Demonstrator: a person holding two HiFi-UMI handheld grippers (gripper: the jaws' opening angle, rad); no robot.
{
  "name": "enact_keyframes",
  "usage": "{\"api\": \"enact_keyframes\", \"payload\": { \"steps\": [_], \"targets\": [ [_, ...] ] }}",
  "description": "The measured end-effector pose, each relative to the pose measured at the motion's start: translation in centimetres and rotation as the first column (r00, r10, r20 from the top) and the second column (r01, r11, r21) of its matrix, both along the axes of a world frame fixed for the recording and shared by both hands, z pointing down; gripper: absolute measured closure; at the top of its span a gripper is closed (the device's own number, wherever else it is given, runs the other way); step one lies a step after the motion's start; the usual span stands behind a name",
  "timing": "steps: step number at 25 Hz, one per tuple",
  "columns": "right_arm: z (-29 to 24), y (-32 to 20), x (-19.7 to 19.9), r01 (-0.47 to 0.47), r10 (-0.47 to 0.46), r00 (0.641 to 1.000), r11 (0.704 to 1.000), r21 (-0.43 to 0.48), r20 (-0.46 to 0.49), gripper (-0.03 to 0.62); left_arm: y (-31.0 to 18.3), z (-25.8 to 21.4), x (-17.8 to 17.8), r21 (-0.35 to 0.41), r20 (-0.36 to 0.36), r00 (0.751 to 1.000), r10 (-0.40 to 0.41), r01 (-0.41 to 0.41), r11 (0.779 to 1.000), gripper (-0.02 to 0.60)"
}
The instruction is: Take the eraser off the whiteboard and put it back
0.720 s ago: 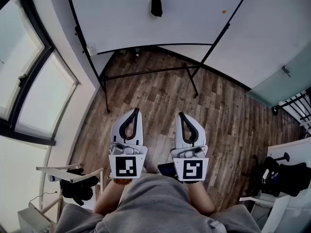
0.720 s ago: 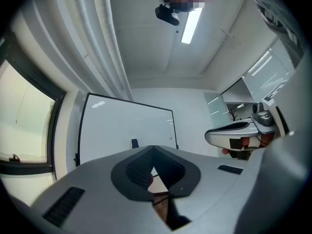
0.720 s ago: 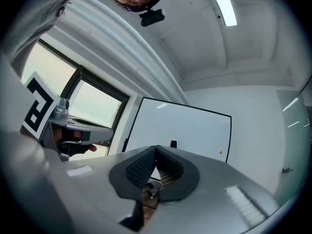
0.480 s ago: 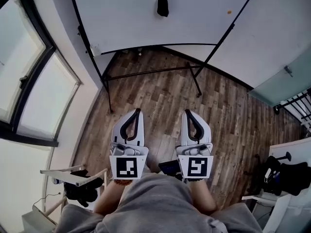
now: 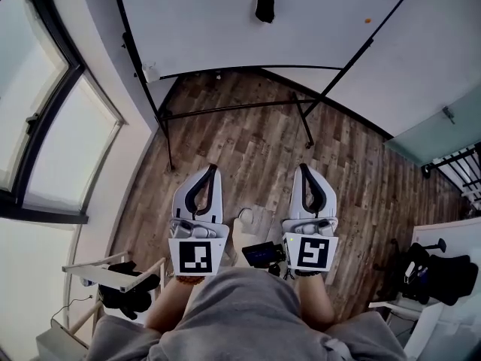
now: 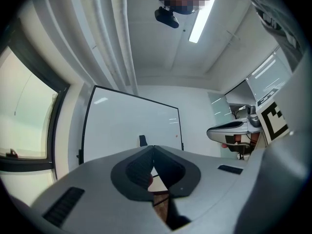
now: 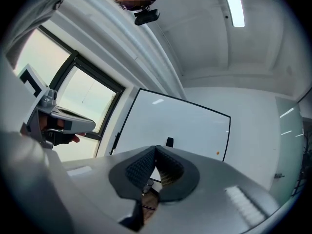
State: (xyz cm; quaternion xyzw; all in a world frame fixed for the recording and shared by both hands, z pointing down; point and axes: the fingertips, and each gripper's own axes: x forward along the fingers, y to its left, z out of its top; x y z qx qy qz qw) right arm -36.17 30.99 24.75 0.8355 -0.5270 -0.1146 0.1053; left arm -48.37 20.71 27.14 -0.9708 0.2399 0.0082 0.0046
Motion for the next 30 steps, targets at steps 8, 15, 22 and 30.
{"api": "enact_keyframes", "payload": {
  "steps": [8,15,22,30],
  "targets": [
    [0.2,-3.6,3.8,0.009,-0.009,1.0,1.0,0.017,0.016,0.582,-3.1,0.4,2.6,0.007,0.016,0.999,-0.036,0.036,0.999,0.572],
    [0.5,-7.2,8.9,0.042,-0.044,0.998,0.998,0.043,0.035,0.582,-5.9,1.2,7.9,-0.001,0.046,0.998,-0.053,0.053,0.999,0.572],
    [0.6,-9.7,16.4,0.081,-0.083,0.995,0.996,0.037,0.056,0.582,-7.5,0.7,16.8,0.004,0.048,0.997,-0.057,0.057,0.998,0.572],
    [0.8,-12.5,24.5,0.136,-0.139,0.988,0.99,0.045,0.074,0.582,-9.5,1.0,25.2,0.01,0.065,0.993,-0.096,0.095,0.995,0.572]
  ]
}}
